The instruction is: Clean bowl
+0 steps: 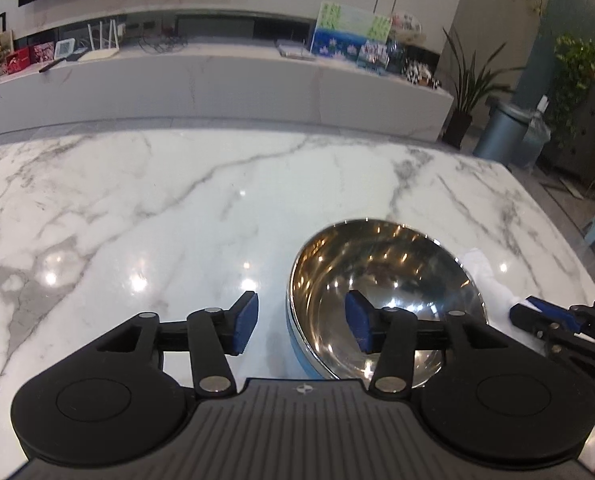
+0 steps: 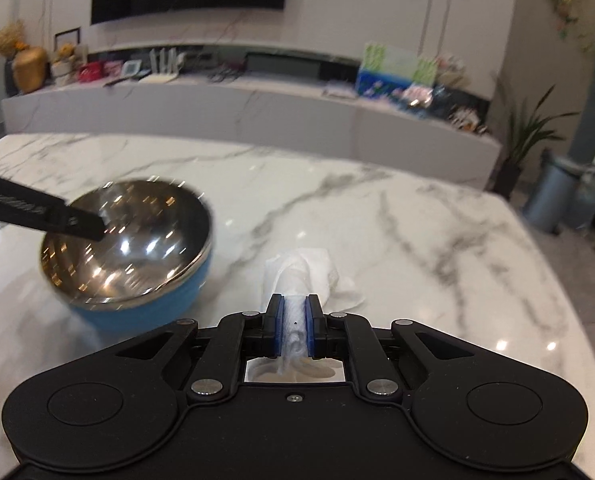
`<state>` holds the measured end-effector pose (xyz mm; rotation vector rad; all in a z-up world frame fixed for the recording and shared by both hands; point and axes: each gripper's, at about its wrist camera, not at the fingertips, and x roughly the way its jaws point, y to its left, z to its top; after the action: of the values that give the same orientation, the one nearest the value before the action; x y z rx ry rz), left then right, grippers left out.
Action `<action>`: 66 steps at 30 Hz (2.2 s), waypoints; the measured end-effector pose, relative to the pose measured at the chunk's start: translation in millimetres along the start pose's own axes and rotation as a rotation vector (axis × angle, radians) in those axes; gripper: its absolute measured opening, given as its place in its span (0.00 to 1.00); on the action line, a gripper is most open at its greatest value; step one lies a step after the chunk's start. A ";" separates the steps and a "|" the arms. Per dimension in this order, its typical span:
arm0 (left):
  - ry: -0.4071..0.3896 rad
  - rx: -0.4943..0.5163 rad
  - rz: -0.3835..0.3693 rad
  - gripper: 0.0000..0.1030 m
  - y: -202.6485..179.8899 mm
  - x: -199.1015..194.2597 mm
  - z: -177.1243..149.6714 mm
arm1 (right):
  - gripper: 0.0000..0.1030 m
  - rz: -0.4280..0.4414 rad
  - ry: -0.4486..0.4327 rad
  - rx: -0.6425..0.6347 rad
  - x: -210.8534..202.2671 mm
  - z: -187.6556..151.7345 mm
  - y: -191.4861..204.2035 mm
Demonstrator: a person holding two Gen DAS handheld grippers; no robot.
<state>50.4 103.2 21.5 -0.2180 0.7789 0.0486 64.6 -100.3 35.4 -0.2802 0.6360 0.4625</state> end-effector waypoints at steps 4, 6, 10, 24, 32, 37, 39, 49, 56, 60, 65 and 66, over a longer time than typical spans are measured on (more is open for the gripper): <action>-0.008 -0.004 -0.008 0.56 -0.4 -5.4 -2.9 | 0.09 0.041 0.082 -0.002 14.8 -6.6 3.0; -0.013 0.003 -0.007 0.62 -1.7 -8.4 -3.8 | 0.11 0.039 0.113 -0.034 19.2 -9.7 8.8; -0.041 0.013 -0.018 0.69 -4.5 -16.1 -5.1 | 0.15 0.028 0.117 -0.034 17.8 -9.3 9.3; -0.111 0.087 -0.045 0.85 -22.1 -48.8 -20.4 | 0.67 0.006 -0.033 0.076 -37.1 -10.6 -0.2; -0.155 0.139 -0.027 0.85 -33.9 -64.9 -46.4 | 0.74 0.000 -0.058 0.091 -53.1 -14.8 3.1; -0.155 0.143 -0.026 0.85 -38.3 -61.7 -53.9 | 0.74 -0.003 -0.056 0.081 -60.0 -23.2 5.6; -0.140 0.135 -0.021 0.85 -39.3 -59.3 -53.5 | 0.74 -0.005 -0.062 0.081 -62.3 -25.2 5.8; -0.073 0.095 0.015 0.85 -37.9 -46.7 -63.4 | 0.74 0.026 -0.041 0.101 -59.7 -32.5 9.4; -0.017 0.086 0.037 0.85 -34.6 -39.9 -66.3 | 0.74 0.018 -0.011 0.100 -52.5 -36.0 11.8; 0.014 0.085 0.039 0.85 -34.3 -36.8 -66.8 | 0.74 0.015 -0.013 0.094 -52.5 -37.0 13.8; 0.037 0.085 0.057 0.85 -33.3 -33.2 -67.9 | 0.74 0.016 -0.011 0.084 -52.1 -37.8 15.1; 0.038 0.084 0.056 0.85 -33.1 -32.9 -68.1 | 0.74 0.016 -0.010 0.082 -51.9 -37.7 15.4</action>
<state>-16.0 57.6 3.5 -0.1175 0.8234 0.0641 1.2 -118.6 37.0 -0.1950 0.6462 0.4513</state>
